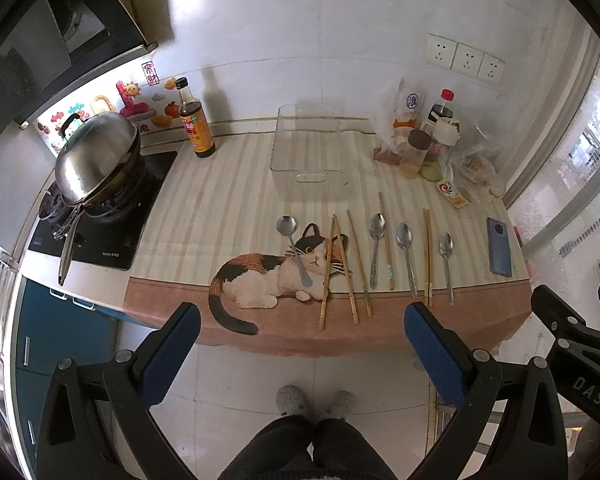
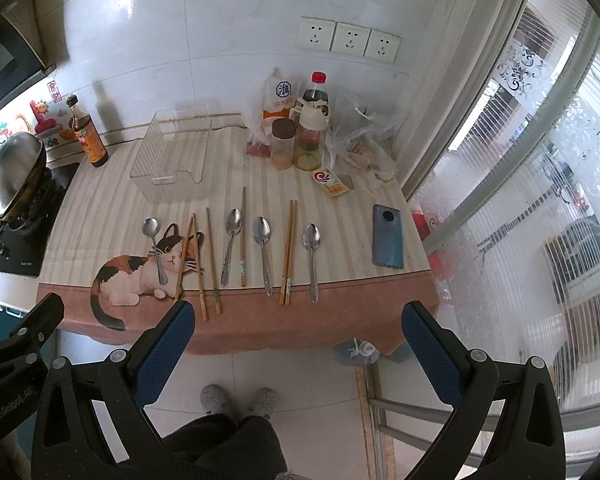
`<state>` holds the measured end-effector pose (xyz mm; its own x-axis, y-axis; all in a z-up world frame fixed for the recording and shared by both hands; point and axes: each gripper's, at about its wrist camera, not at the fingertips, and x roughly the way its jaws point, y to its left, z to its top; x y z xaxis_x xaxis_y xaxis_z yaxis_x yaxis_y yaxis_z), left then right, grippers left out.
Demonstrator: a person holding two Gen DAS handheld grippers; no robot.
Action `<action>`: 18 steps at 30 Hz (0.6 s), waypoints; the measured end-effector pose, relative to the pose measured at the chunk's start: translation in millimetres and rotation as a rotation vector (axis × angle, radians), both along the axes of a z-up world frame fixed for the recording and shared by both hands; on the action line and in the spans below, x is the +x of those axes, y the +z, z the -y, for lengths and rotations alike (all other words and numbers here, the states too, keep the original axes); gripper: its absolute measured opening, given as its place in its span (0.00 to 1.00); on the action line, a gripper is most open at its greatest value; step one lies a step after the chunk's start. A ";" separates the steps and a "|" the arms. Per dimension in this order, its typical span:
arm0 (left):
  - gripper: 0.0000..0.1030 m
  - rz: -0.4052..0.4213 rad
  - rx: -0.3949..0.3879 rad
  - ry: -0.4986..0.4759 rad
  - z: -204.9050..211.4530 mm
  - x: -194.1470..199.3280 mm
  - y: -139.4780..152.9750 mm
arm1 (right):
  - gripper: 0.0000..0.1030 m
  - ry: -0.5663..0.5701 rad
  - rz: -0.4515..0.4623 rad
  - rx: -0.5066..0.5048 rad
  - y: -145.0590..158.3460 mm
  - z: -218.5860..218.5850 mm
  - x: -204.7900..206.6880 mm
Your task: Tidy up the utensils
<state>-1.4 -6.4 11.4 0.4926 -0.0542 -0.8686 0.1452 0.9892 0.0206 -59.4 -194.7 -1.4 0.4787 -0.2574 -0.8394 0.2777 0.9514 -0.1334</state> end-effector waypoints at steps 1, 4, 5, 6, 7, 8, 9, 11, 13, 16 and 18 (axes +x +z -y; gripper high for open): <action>1.00 0.007 -0.001 -0.008 0.2 2.1 0.4 | 1.00 -0.006 0.005 0.001 0.6 0.2 0.4; 1.00 0.083 0.007 -0.014 -1.9 13.4 2.2 | 1.00 -0.033 0.026 0.017 -0.3 -0.4 2.5; 1.00 0.121 0.010 -0.010 -3.9 19.0 2.5 | 1.00 -0.042 0.044 0.034 -1.5 0.1 4.5; 1.00 0.155 0.009 -0.009 -6.4 23.9 1.8 | 1.00 -0.046 0.063 0.047 -3.8 -0.8 6.3; 1.00 0.179 0.004 -0.014 -9.2 29.0 0.3 | 1.00 -0.051 0.083 0.063 -7.1 -0.4 9.7; 1.00 0.204 -0.010 -0.033 -11.9 36.2 -1.9 | 1.00 -0.062 0.103 0.080 -12.6 0.2 14.9; 1.00 0.233 -0.007 -0.043 -14.7 43.9 -6.2 | 1.00 -0.075 0.114 0.086 -18.5 -0.5 19.9; 1.00 0.254 0.004 -0.044 -22.5 56.4 -16.9 | 1.00 -0.118 0.105 0.092 -36.0 0.2 35.3; 1.00 0.233 0.006 -0.038 -28.7 72.0 -31.3 | 1.00 -0.145 0.094 0.104 -53.7 -0.4 48.4; 1.00 0.193 0.022 -0.022 -33.9 95.0 -56.8 | 0.90 -0.158 0.065 0.119 -85.7 -2.7 71.8; 1.00 0.160 0.054 -0.010 -32.3 110.4 -79.4 | 0.74 -0.145 0.026 0.146 -111.0 -3.5 90.3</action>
<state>109.0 25.9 -68.0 0.6241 -0.0149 -0.7812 0.1452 0.9846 0.0972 30.9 -191.1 -112.4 0.4679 -0.2012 -0.8606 0.4144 0.9100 0.0126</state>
